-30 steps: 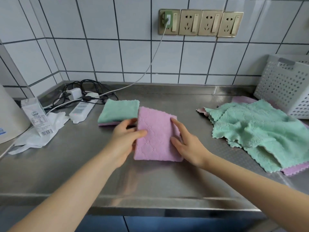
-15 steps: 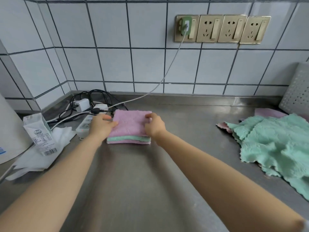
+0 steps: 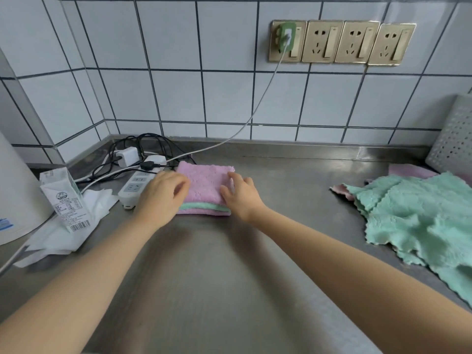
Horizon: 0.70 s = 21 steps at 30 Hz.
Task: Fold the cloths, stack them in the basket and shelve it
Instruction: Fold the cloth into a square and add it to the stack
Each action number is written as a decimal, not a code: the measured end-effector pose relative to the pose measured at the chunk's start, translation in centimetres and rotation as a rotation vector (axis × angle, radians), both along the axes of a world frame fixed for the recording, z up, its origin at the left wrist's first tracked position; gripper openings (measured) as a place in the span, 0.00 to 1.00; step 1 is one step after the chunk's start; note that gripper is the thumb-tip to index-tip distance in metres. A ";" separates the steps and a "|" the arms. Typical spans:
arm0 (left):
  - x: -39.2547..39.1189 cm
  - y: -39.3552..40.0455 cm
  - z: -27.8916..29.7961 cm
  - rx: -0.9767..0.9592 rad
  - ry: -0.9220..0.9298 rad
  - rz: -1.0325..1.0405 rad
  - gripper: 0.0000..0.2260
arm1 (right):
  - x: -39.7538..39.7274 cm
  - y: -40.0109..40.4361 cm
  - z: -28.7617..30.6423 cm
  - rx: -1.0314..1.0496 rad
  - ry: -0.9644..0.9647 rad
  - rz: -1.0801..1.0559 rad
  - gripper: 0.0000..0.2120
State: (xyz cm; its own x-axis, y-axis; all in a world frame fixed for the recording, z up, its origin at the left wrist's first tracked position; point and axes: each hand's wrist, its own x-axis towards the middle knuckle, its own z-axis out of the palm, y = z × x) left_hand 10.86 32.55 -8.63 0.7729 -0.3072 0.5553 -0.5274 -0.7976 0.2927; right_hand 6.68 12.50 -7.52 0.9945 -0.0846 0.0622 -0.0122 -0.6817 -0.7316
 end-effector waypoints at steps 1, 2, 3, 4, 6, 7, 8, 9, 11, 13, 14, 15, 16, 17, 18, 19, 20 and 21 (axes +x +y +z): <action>-0.5 0.0 0.0 0.088 0.012 0.015 0.14 | -0.5 -0.6 0.1 -0.007 -0.009 0.013 0.24; -0.7 0.1 -0.1 0.122 0.020 0.037 0.16 | -1.2 -1.4 0.2 -0.018 -0.023 0.021 0.23; -1.3 -0.2 0.3 0.117 0.029 0.055 0.15 | -2.1 -2.3 0.5 -0.034 -0.040 0.028 0.23; -1.8 -0.5 0.6 0.088 0.025 0.060 0.13 | -3.1 -3.2 0.8 -0.052 -0.055 0.035 0.22; -3.3 -2.1 1.6 0.048 0.011 0.043 0.10 | -5.2 -5.4 1.4 -0.083 -0.070 0.043 0.20; -4.3 -3.5 2.1 0.040 0.011 0.018 0.09 | -6.6 -6.8 1.7 -0.104 -0.068 0.048 0.20; -5.3 -4.9 2.5 0.035 0.013 -0.008 0.08 | -7.8 -8.1 1.9 -0.130 -0.066 0.056 0.20; -6.5 -6.7 2.8 0.032 0.022 -0.037 0.07 | -9.3 -9.6 2.2 -0.163 -0.070 0.062 0.20; -8.8 -10.1 2.8 0.039 0.026 -0.118 0.07 | -11.9 -12.7 2.4 -0.224 -0.098 0.036 0.19; -10.9 -13.8 2.2 0.060 0.042 -0.214 0.08 | -14.5 -16.1 2.5 -0.293 -0.137 -0.022 0.16; -11.7 -15.6 1.9 0.073 0.067 -0.257 0.09 | -15.7 -17.7 2.5 -0.342 -0.153 -0.043 0.14; -12.5 -17.2 1.6 0.088 0.097 -0.296 0.09 | -16.8 -19.2 2.5 -0.394 -0.160 -0.051 0.13; -13.4 -19.1 1.4 0.100 0.122 -0.333 0.10 | -18.2 -20.9 2.5 -0.445 -0.159 -0.062 0.13; -13.9 -20.5 1.2 0.112 0.149 -0.364 0.11 | -19.1 -22.0 2.5 -0.497 -0.148 -0.073 0.13; -14.6 -21.8 1.1 0.125 0.170 -0.396 0.12 | -20.1 -23.3 2.4 -0.549 -0.140 -0.092 0.13; -15.5 -23.7 1.2 0.142 0.189 -0.433 0.12 | -21.6 -25.0 2.5 -0.606 -0.135 -0.119 0.12; -16.0 -24.9 1.2 0.163 0.207 -0.457 0.13 | -22.3 -26.0 2.4 -0.658 -0.133 -0.138 0.12; -16.6 -26.2 1.3 0.186 0.218 -0.482 0.13 | -23.2 -27.3 2.3 -0.692 -0.122 -0.164 0.12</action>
State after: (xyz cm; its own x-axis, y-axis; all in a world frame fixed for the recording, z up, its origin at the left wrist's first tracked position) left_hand -5.73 6.34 -7.38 0.6111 -0.7319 0.3014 -0.7885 -0.5295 0.3130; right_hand -16.55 -14.77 -5.17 0.9549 -0.1332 0.2653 -0.1000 -0.9858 -0.1351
